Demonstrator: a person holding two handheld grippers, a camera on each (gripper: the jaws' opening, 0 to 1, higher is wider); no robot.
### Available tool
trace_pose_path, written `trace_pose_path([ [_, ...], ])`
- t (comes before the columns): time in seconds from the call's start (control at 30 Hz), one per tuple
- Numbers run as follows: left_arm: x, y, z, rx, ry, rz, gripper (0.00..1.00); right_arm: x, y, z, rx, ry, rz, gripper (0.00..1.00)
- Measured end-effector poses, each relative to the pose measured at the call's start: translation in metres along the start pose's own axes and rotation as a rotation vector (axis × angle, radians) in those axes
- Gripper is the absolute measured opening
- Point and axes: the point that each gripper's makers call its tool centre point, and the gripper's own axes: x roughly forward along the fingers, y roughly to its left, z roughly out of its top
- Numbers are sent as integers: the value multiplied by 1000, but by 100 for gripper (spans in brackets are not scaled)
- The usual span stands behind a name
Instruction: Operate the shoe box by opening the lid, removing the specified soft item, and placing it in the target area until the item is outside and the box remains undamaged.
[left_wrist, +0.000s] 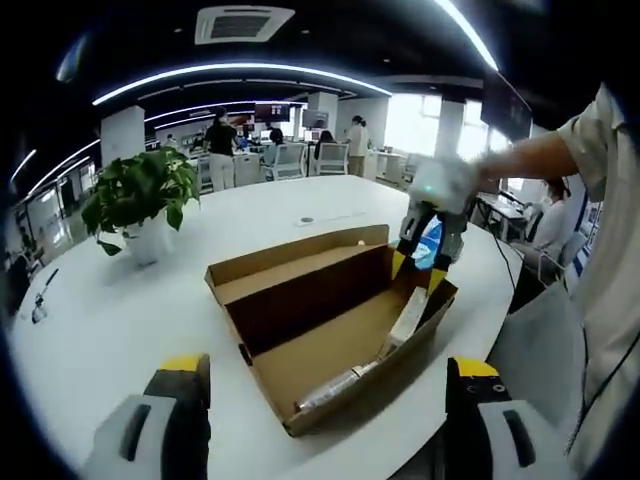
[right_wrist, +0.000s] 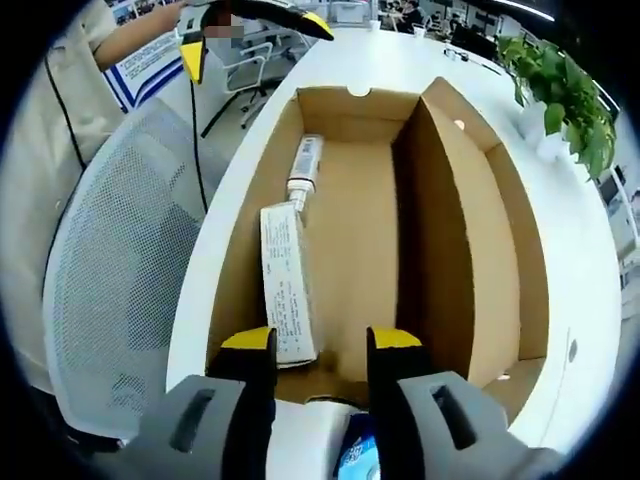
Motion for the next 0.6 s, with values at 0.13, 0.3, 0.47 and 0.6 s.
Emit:
trace_pose_path([
  [0.13,0,1,1,1,0,2,100,7,13,6,-15,-12,35,32],
  [0.3,-1,1,-1,-1,1,6,99,17,12,14,-34,-18,14,22],
  [0.47,-3,2,-4,-2,6,11,99,24,13,18,-43,-19,-2,18],
  [0.6,-2,1,-6,-2,8,10,99,24,15,18,-33,-17,4,16],
])
